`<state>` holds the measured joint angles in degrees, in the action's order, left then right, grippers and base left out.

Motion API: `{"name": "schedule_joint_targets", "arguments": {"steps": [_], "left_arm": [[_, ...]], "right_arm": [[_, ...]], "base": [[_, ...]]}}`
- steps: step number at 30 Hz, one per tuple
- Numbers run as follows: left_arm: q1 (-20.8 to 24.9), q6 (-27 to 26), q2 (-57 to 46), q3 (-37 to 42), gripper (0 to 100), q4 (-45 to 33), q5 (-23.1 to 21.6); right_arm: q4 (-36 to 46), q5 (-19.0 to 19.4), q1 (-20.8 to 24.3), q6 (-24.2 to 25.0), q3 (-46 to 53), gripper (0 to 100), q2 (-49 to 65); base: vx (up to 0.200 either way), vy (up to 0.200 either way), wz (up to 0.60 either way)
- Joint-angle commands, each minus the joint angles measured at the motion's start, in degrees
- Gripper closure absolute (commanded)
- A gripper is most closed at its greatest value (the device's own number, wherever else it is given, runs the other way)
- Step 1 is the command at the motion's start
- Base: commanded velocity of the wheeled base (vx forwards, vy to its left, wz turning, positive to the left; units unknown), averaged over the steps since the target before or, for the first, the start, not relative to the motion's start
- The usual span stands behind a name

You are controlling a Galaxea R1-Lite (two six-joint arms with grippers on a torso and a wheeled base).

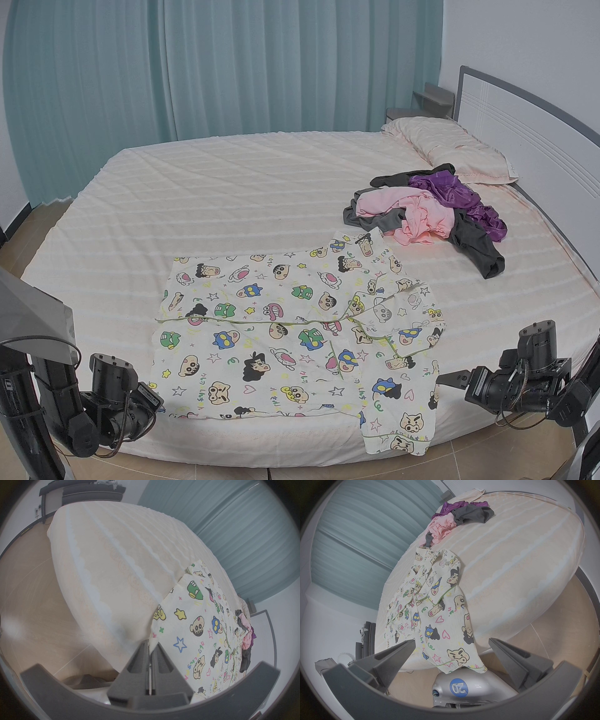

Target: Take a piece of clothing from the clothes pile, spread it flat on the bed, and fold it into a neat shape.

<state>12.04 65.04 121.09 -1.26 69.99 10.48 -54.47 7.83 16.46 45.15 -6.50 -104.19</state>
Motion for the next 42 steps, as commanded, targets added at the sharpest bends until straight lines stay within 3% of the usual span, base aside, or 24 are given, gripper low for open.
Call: {"name": "schedule_joint_targets", "arguments": {"steps": [1,7,21,22,42], "left_arm": [[-0.7,-1.2,-1.8,1.2,100,0.4,0.2],[-3.6,-4.3,-2.5,1.2,100,-0.2,0.0],[-3.3,-4.5,-2.4,1.2,100,-2.4,-2.4],[-3.3,-4.5,-2.4,1.3,100,-2.4,-2.4],[-3.3,-4.3,0.6,0.9,100,0.2,-2.5]], "right_arm": [[0.1,0.2,0.1,-0.1,-0.6,0,-0.6],[0.1,0.5,-0.1,-3.0,-5.3,0,-7.3],[1.0,1.6,0.3,-8.3,-16.7,0,-19.8],[1.0,1.6,0.3,-8.9,-17.3,100,-20.6],[0.2,1.8,-3.4,-10.2,-28.9,100,-21.0]], "base": [[0.000,0.000,0.00],[0.000,0.000,0.00],[0.000,0.000,0.00],[0.000,0.000,0.00],[0.000,0.000,0.00]]}}
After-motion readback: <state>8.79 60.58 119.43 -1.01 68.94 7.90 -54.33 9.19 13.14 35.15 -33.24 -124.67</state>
